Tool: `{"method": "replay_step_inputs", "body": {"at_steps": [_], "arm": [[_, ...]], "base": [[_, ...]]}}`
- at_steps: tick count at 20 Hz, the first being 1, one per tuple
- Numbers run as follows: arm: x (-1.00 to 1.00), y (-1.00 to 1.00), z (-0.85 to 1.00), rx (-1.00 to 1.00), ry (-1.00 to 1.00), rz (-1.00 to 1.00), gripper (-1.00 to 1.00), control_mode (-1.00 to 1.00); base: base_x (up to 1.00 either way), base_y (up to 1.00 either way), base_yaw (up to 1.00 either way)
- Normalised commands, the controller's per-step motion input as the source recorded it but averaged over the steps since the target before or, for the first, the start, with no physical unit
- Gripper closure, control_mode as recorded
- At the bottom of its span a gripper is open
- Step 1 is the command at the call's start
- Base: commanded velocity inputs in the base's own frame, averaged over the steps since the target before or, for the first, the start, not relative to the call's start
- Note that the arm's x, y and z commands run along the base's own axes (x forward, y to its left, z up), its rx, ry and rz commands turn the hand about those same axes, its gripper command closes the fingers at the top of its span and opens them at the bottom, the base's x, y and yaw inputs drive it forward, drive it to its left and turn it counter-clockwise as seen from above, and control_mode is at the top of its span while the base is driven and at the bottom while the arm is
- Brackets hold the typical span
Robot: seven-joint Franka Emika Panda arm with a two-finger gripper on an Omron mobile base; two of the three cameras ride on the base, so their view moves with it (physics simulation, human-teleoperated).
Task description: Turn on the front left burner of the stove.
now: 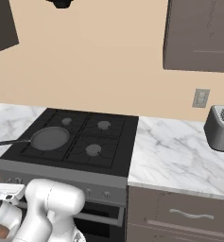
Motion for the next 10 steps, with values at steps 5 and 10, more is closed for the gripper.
{"method": "replay_step_inputs", "body": {"at_steps": [5,10], "arm": [[0.0,0.0,0.0,0.0,0.0,0.0,1.0,-1.0],[0.0,0.0,0.0,0.0,0.0,0.0,1.0,-1.0]], "base": [[0.0,0.0,0.0],[0.0,0.0,0.0]]}}
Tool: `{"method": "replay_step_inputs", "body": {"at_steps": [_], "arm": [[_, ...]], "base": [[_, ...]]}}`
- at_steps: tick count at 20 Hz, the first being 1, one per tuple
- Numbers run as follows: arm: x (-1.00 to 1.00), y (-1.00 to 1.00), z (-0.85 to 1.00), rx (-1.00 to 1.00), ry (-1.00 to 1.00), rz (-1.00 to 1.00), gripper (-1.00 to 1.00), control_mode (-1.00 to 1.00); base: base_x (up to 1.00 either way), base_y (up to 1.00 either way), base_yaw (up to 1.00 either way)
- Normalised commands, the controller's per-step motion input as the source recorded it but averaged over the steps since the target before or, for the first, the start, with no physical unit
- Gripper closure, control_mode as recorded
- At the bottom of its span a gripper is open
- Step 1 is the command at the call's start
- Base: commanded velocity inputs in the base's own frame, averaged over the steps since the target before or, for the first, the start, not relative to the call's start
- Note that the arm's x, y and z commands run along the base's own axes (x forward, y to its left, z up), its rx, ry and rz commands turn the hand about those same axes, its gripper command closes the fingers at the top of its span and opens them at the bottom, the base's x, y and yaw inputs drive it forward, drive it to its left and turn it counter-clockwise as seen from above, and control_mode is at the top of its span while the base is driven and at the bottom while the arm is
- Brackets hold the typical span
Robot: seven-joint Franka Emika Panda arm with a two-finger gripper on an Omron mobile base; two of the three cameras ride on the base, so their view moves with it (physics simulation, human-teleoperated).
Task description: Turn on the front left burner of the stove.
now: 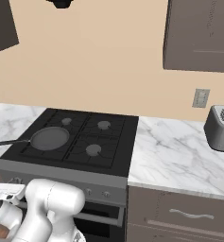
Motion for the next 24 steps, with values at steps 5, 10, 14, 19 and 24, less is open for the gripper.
{"method": "replay_step_inputs", "body": {"at_steps": [5,10,14,19,24], "arm": [[0.0,0.02,0.0,-0.01,0.04,0.01,1.0,-1.0],[0.0,0.09,-0.06,-0.24,0.14,0.05,1.0,-1.0],[0.0,0.11,-0.05,-0.36,0.2,0.0,1.0,-1.0],[0.0,0.09,-0.07,-0.37,0.23,0.0,1.0,-1.0],[0.0,0.03,-0.05,-0.33,0.24,0.0,1.0,-1.0]], "base": [[0.0,0.0,0.0],[0.0,0.0,0.0],[0.0,0.0,0.0],[0.0,0.0,0.0],[0.0,0.0,0.0]]}}
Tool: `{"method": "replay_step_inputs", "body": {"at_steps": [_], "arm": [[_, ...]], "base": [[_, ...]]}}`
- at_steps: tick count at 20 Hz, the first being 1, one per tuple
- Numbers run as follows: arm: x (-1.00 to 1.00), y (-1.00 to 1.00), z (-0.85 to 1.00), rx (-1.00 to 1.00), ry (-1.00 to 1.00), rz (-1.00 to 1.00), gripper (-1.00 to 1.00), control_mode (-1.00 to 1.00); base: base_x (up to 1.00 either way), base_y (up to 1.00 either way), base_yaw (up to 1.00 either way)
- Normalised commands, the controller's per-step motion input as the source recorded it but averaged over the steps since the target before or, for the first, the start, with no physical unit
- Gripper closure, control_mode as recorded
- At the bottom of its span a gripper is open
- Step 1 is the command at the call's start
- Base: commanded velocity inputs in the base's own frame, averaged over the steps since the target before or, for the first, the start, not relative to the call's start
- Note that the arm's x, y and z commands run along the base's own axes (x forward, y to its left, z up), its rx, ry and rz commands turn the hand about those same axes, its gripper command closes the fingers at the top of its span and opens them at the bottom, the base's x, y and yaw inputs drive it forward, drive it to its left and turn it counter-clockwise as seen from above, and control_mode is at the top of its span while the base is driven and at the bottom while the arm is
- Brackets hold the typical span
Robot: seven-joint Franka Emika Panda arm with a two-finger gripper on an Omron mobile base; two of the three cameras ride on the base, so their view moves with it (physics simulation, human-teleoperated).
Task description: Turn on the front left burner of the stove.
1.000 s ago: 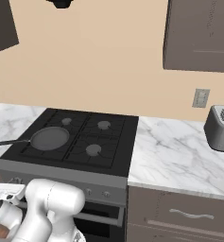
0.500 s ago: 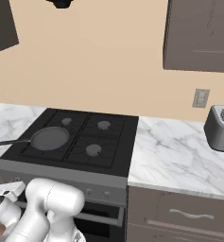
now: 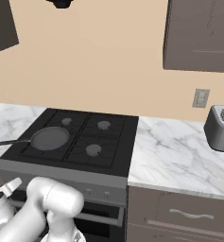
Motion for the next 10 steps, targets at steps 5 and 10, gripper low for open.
{"method": "replay_step_inputs", "body": {"at_steps": [5,10], "arm": [[0.0,0.02,-0.03,-0.31,0.23,0.0,1.0,-1.0],[0.0,0.05,-0.06,-0.32,0.2,0.0,1.0,-1.0]], "base": [[0.0,0.0,0.0],[0.0,0.0,0.0]]}}
